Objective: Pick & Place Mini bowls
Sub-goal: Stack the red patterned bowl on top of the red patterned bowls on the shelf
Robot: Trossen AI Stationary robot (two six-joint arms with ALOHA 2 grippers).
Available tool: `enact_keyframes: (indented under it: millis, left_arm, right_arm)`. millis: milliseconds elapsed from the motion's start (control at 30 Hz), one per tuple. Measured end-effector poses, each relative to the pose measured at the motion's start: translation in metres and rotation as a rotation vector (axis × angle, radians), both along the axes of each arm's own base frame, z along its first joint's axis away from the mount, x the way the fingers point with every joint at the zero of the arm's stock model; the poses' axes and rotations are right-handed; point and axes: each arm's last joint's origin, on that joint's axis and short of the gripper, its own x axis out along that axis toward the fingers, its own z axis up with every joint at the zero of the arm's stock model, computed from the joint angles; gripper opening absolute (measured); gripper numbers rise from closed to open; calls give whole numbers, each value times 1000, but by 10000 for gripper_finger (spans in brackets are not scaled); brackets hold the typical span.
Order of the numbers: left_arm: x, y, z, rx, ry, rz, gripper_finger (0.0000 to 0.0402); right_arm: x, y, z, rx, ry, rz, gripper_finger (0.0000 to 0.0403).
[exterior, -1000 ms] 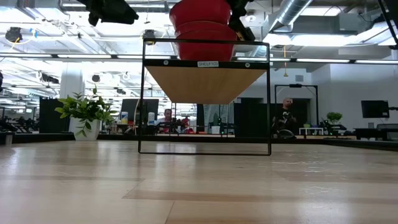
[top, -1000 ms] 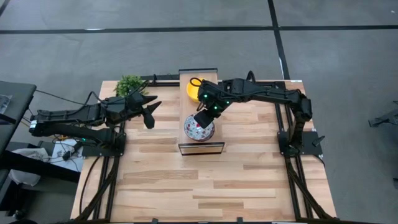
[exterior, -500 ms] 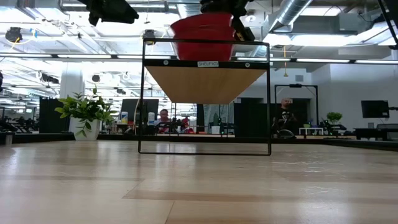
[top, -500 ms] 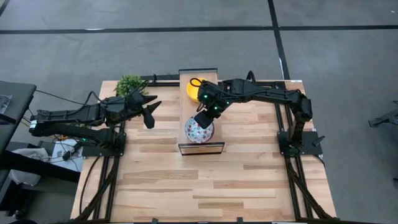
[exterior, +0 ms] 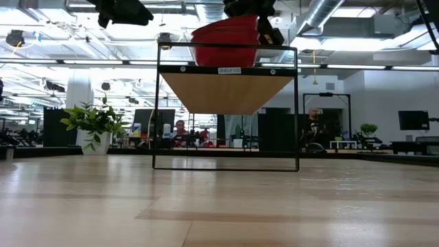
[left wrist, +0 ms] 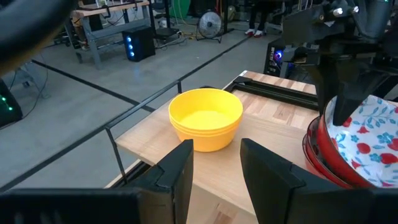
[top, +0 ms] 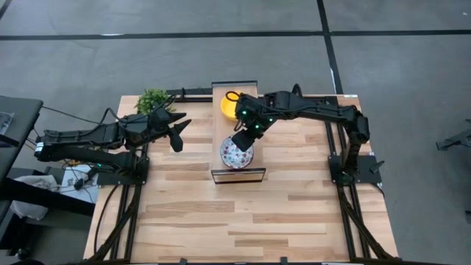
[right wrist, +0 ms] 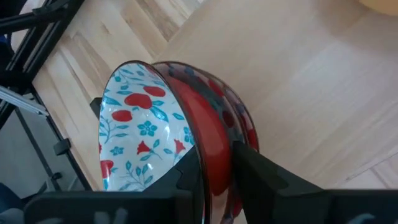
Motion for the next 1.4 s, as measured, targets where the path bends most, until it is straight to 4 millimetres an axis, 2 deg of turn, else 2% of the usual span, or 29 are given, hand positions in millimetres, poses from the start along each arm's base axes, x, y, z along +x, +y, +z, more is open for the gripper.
enact_keyframes:
  millis: [800,1067,1400]
  left_arm:
    - [0,0,1,4,-5,-1,132]
    - [0,0,1,4,-7,-1,132]
    - [0,0,1,7,-11,-2,132]
  right_arm:
    - [0,2,5,-16,-21,46,69]
    - [6,5,-1,-8,-20,61,95]
    - [2,1,5,-16,-38,62,131]
